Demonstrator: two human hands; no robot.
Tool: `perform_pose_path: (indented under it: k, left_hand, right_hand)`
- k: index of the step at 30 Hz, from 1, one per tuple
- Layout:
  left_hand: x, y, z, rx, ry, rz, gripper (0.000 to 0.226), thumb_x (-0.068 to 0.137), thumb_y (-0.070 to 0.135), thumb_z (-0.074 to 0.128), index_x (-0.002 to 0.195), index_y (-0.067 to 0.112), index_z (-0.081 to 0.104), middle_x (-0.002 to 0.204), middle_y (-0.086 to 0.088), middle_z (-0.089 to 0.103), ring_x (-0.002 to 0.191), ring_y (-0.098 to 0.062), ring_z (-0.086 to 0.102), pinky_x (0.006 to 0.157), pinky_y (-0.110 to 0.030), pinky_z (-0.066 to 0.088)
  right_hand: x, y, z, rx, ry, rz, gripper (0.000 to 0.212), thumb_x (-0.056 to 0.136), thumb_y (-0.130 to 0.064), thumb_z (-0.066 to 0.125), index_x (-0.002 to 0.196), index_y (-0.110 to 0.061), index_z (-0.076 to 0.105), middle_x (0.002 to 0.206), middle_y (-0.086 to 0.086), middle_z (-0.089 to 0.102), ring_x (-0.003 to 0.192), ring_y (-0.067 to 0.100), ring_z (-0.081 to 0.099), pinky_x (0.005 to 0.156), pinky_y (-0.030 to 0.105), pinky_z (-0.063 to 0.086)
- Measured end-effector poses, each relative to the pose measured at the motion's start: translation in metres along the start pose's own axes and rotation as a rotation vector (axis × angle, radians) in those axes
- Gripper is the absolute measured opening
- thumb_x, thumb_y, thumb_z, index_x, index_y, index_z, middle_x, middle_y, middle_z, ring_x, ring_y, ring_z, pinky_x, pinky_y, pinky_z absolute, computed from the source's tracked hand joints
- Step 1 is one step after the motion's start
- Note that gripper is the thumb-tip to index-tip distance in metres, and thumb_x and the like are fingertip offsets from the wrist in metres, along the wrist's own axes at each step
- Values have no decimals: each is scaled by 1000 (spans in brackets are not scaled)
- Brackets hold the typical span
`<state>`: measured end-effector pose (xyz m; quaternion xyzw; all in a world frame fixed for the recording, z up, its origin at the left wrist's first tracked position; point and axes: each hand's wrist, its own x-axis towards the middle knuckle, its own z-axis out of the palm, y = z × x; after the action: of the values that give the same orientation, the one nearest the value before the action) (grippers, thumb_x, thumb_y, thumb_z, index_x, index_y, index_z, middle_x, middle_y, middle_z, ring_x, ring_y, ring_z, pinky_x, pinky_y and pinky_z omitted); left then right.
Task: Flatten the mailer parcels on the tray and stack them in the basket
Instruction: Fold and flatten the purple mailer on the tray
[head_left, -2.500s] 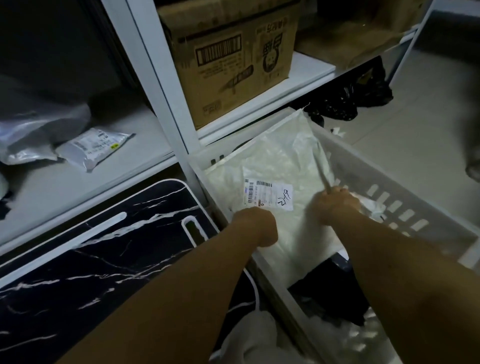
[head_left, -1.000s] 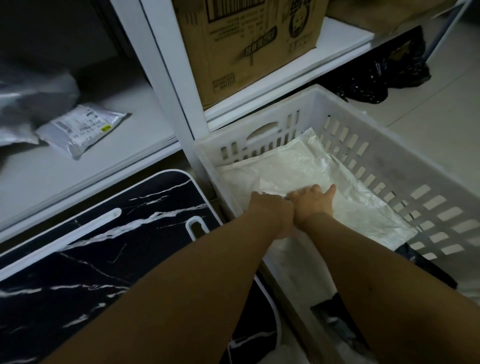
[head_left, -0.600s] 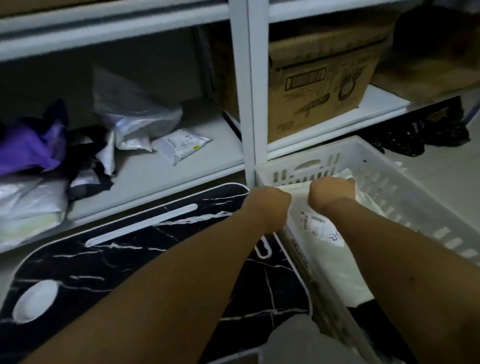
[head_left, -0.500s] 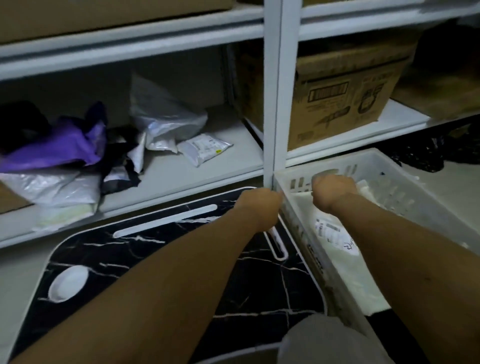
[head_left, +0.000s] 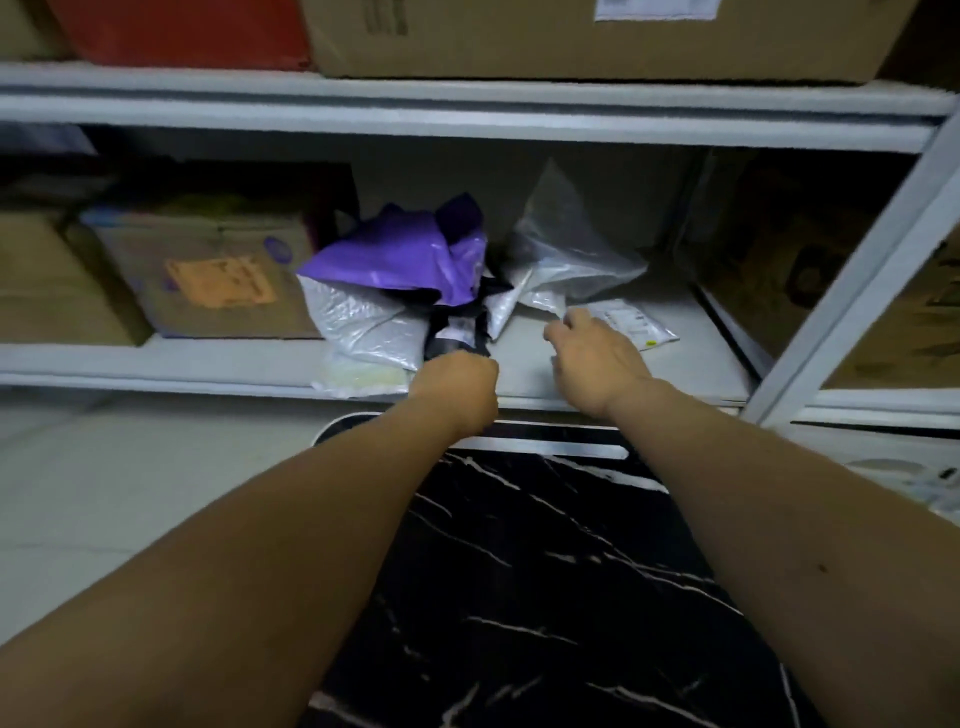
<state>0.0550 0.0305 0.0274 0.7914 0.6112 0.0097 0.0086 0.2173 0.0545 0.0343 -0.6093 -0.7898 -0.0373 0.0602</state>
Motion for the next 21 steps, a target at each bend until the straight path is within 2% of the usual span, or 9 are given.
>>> perform_pose_path:
  k: [4,7,9,12,14,17,21]
  left_hand:
    - [6,-66,1,-66,57,-161,30,90,14,46,117,14,59,118,-13,60,108,-32,56,79,-34,43]
    - [10,-99,12,-63,39,-235,27,90,14,45,114,8,57,119,-14,59,109,-32,55,76,-32,39]
    - [13,-109,21,-77,33,-243,25,90,13,44,111,7,57,117,-15,58,107,-32,55,73,-32,36]
    - [12,-119,35,-124,44,-242,22,89,14,45,107,7,57,115,-14,58,105,-31,55,73,-31,35]
    - [8,-121,41,-157,45,-249,20,89,13,46,104,7,57,113,-14,58,103,-32,55,72,-31,36]
    - [-3,-121,37,-212,51,-280,14,88,11,46,100,7,53,111,-16,58,100,-33,56,70,-32,36]
    - [-27,-116,20,-261,68,-341,24,91,11,45,113,3,48,115,-18,58,104,-34,56,70,-32,37]
  right_hand:
    - [59,-73,5,642,165,185,41,96,-33,52,132,-19,39,127,12,50,108,32,54,80,33,39]
    - [96,-107,12,978,156,241,49,92,-38,56,136,-31,36,123,3,51,98,25,58,85,36,49]
    - [110,-116,17,1013,150,276,45,92,-26,58,135,-28,45,122,-3,53,100,20,57,87,30,48]
    - [119,-126,21,917,187,340,36,93,-9,54,128,-17,59,127,5,60,110,24,58,86,24,44]
    - [113,-130,19,806,215,328,36,93,-3,47,127,-9,59,130,10,56,114,28,55,90,28,41]
    - [102,-136,14,701,256,254,43,92,2,43,132,-9,54,137,9,48,120,28,50,90,25,37]
    - [76,-140,-2,730,317,178,49,94,2,40,140,-13,48,140,4,46,124,24,47,96,25,36]
